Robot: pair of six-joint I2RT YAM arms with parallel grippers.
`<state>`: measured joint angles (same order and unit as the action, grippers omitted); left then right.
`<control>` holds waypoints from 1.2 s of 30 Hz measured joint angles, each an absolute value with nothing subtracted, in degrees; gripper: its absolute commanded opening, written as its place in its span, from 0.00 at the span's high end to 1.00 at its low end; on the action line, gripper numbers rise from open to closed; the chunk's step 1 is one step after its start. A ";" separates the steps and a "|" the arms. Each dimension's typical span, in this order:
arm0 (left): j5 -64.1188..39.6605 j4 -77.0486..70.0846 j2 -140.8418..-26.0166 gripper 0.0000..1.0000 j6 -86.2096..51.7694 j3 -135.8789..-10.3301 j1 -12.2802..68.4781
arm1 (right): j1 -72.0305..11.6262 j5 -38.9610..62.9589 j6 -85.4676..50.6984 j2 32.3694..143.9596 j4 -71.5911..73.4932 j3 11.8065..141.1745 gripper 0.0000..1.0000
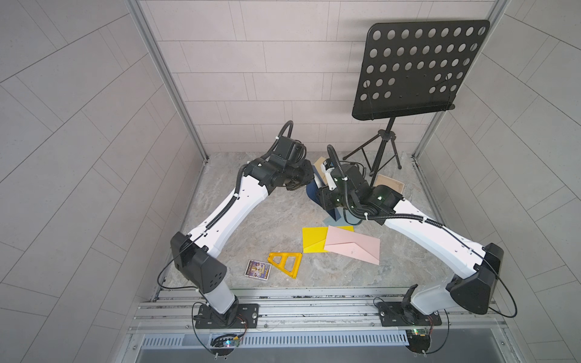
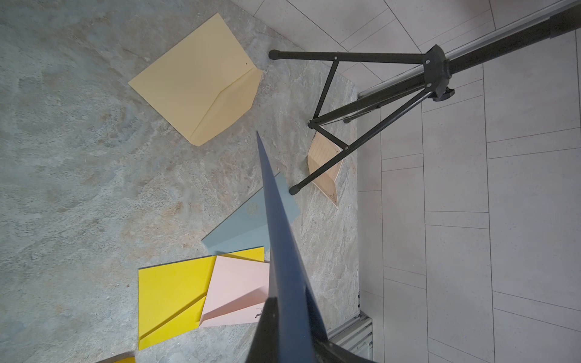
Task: Take the letter paper out of the envelope
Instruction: Take out the letter paper from the envelope.
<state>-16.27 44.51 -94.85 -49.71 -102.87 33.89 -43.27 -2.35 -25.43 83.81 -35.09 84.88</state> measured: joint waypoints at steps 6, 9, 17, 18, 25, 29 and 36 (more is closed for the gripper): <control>-16.45 44.53 -95.11 1.00 -50.22 -102.87 33.95 | -44.34 -7.20 -22.13 85.65 -36.32 86.24 0.61; -16.43 44.53 -95.15 1.00 -50.54 -102.89 34.02 | -45.04 -10.28 -20.01 87.22 -37.10 87.33 0.63; -16.71 44.71 -95.22 1.00 -50.74 -102.96 34.33 | -45.76 -13.45 -15.68 89.14 -37.54 87.99 1.00; -16.71 44.84 -95.24 1.00 -50.74 -103.02 34.35 | -45.78 -13.15 -15.33 89.14 -37.54 88.12 1.00; -14.96 47.57 -96.09 1.00 -49.84 -105.95 34.24 | -45.50 -6.66 -15.88 88.33 -40.10 91.20 1.00; -13.74 48.34 -97.14 1.00 -48.99 -107.39 34.02 | -45.34 -1.23 -18.70 85.89 -41.58 91.61 1.00; -11.60 48.36 -99.26 1.00 -47.68 -107.55 34.04 | -44.99 6.76 -24.36 82.30 -43.31 91.55 1.00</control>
<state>-11.60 48.36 -99.26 -47.68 -107.55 34.04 -44.99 6.76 -24.36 82.30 -43.31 91.55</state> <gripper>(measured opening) 0.053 0.046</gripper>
